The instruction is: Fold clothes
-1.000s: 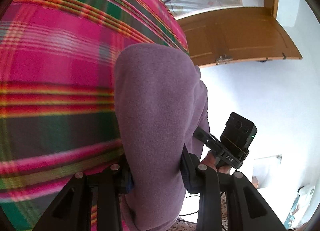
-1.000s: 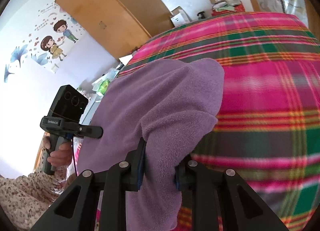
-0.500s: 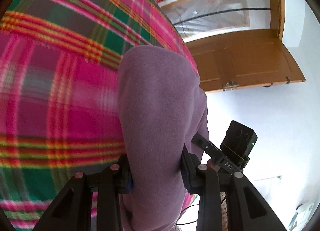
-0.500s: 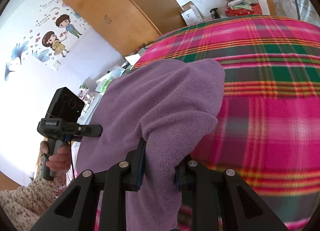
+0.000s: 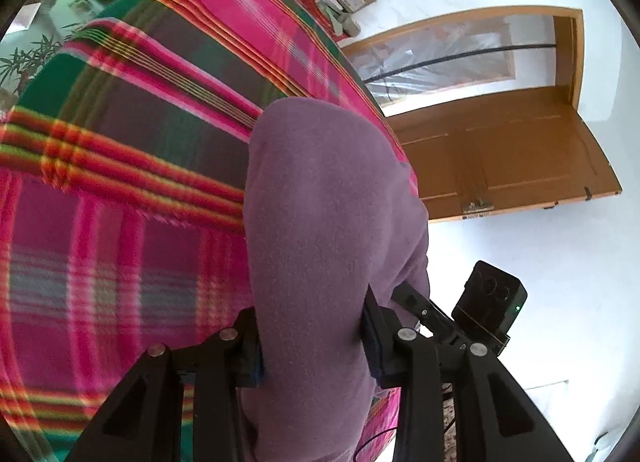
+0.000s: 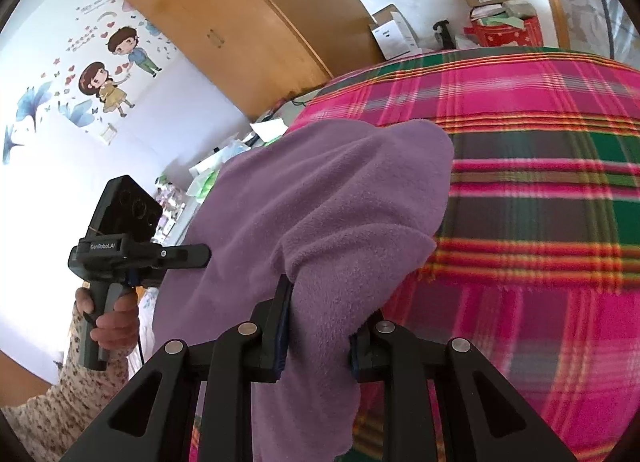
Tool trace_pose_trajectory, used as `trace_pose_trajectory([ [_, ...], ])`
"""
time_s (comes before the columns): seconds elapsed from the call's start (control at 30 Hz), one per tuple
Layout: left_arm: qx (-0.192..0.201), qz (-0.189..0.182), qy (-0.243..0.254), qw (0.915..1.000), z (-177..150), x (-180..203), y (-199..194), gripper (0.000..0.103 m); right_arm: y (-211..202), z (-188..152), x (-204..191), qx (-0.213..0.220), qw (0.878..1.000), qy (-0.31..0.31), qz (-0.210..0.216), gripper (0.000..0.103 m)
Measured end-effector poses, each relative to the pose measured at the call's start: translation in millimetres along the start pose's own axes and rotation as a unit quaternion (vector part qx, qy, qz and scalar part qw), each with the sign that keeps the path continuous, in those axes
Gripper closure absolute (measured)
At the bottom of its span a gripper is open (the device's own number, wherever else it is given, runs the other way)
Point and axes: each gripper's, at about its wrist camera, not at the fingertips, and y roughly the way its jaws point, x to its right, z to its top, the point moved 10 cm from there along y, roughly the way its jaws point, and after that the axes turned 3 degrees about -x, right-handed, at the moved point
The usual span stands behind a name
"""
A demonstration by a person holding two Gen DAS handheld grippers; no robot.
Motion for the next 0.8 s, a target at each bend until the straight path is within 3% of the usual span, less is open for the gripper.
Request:
trace_pose_trajectory([
  [0.5, 0.009, -0.012, -0.028, 0.9995, -35, 6, 51, 0.062, 50, 24, 15, -0.011, 1.0, -0.004, -0.026, 0.078],
  [0.67, 0.011, -0.015, -0.03, 0.9994, -49, 1, 51, 0.058, 54, 20, 24, -0.008, 0.999, -0.003, -0.036, 0.068],
  [0.8, 0.033, 0.012, -0.017, 0.9992, -67, 5, 46, 0.057, 50, 16, 30, -0.001, 0.999, 0.008, -0.045, 0.057],
])
